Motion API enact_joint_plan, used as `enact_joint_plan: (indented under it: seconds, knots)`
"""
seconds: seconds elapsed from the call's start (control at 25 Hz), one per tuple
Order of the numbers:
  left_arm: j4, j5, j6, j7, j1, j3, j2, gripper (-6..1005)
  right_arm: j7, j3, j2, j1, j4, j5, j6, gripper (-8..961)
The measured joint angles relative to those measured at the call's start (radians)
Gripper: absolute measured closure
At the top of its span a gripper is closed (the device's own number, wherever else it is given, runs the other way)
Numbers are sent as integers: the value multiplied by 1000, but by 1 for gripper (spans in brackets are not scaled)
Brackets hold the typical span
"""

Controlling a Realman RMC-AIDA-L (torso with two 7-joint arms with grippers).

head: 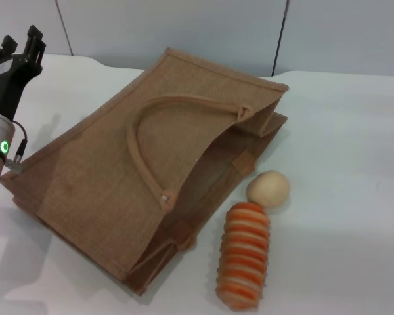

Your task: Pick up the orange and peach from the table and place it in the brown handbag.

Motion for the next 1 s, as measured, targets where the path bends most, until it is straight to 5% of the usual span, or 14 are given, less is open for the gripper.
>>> enact_joint_plan:
  seconds: [1.0]
  knots:
    - [-1,0,1,1,-2,0,-2,414,4,-1,0,-6,1,0,-28,288]
